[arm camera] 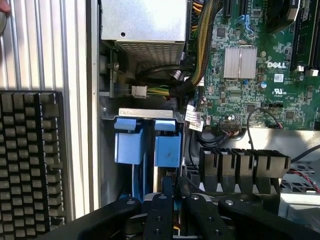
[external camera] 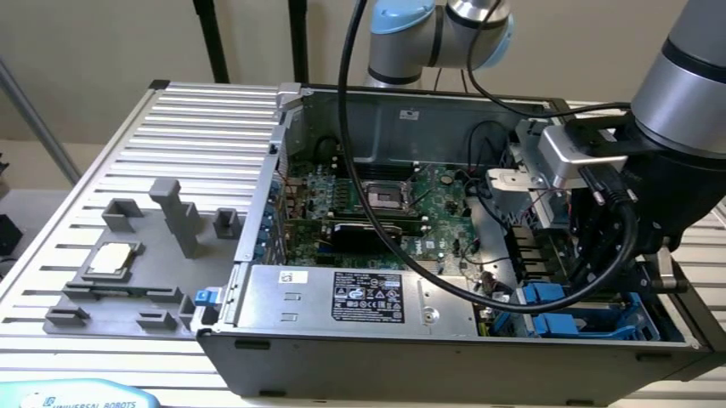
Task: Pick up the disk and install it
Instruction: 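Insert the second disk wire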
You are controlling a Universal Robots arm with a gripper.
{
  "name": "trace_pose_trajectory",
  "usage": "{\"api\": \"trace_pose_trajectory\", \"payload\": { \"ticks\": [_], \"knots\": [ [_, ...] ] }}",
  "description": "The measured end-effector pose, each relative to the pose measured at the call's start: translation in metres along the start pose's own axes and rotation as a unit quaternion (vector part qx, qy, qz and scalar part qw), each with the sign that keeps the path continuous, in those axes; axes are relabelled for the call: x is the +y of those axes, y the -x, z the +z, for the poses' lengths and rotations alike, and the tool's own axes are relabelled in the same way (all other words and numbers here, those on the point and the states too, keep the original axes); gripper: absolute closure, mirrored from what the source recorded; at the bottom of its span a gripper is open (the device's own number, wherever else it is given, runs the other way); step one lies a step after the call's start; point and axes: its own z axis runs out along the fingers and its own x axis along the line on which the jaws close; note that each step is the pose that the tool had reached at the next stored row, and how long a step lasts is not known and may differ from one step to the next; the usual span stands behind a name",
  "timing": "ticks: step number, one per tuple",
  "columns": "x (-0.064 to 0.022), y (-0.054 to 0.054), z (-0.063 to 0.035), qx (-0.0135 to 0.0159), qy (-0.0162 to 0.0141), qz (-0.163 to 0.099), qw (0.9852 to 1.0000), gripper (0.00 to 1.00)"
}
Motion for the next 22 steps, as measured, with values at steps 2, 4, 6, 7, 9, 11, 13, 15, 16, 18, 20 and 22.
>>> {"api": "trace_pose_trajectory", "payload": {
  "ticks": [2, 4, 6, 7, 9, 11, 13, 15, 16, 18, 20, 22],
  "knots": [
    [0.0001, 0.0, 0.0009, 0.0, -0.0007, 0.0, 1.0, 0.84],
    [0.0002, 0.0, 0.0018, 0.0, -0.0014, 0.0, 1.0, 0.84],
    [0.0002, 0.0, 0.0025, 0.0002, -0.0025, 0.0, 1.0, 0.84],
    [0.0003, 0.0, 0.0028, 0.0002, -0.003, 0.0, 1.0, 0.84],
    [0.0002, 0.0, 0.0034, -0.0002, -0.0039, 0.0, 1.0, 0.84],
    [0.0003, 0.0, 0.0034, -0.0002, -0.0037, 0.0, 1.0, 0.77],
    [0.0006, 0.0, 0.0027, -0.0001, -0.0037, 0.0, 1.0, 0.7],
    [0.0013, 0.0, 0.0008, -0.0001, -0.0037, 0.0, 1.0, 0.7],
    [0.002, 0.0, -0.0004, -0.0001, -0.0037, 0.0, 1.0, 0.7],
    [0.0043, 0.0, -0.0039, -0.0001, -0.0039, 0.0, 1.0, 0.7],
    [0.0076, 0.0, -0.0092, -0.0003, -0.0047, 0.0, 1.0, 0.7],
    [0.011, -0.001, -0.0145, -0.0018, -0.0061, 0.0, 1.0, 0.7]
  ]
}}
